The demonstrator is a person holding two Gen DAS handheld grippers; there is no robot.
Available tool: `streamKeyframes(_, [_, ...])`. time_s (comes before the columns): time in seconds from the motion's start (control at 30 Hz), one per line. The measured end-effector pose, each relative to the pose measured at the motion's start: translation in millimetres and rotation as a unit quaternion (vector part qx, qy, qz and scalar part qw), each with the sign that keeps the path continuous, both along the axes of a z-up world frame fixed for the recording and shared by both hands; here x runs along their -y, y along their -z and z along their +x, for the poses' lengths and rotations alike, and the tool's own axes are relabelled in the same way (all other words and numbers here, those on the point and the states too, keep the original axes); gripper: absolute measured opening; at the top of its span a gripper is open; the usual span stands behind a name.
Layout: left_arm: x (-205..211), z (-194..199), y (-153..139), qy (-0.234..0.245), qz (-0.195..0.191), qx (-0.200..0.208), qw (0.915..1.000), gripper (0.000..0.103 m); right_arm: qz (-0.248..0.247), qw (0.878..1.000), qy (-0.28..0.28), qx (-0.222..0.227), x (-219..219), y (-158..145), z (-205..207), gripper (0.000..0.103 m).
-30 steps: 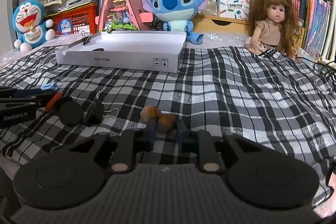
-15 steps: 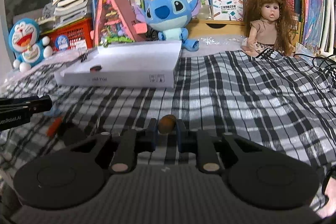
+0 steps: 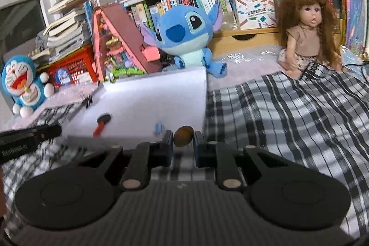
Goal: Organize rigid objects
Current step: 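Carry the black disc and brown ball over the white box with both grippers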
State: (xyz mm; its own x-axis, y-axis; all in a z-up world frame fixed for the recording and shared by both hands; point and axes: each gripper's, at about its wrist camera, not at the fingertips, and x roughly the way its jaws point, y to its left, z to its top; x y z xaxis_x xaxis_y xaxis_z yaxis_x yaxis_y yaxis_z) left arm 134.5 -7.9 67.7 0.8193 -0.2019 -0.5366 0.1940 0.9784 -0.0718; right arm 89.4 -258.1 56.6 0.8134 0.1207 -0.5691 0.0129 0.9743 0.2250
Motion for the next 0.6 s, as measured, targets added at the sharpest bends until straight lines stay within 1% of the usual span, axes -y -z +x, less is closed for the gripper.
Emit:
streamKeyframes(0.07, [-0.7,19.5,-0.2,-0.006,-0.01,-0.017,0.9998,0.03,0.006,1.0,-0.004,-0.009,-2.4,-4.0,18.1,0.022])
streamKeyframes(0.17, [-1.9,48.3,3.0,-0.015,-0.02,-0.046,0.9986,0.03,0.017,0.999,-0.014,-0.033,-7.0,-5.6,46.9,0.022])
streamKeyframes(0.43, [4.5,122.6,23.7,-0.036,-0.015,-0.106,0.9936,0.03,0.022,0.994,-0.024,-0.105,-20.5,10.2,116.3,0.022])
streamKeyframes(0.5, [6.9,135.4,29.8,-0.043,-0.013,-0.113,0.9926,0.03,0.019,0.992,-0.021,-0.122,-23.7,17.4,130.3,0.022])
streamKeyframes(0.6, [10.8,148.5,37.8,-0.045,-0.012,-0.117,0.992,0.03,0.014,0.991,-0.017,-0.134,-28.3,25.9,143.8,0.022])
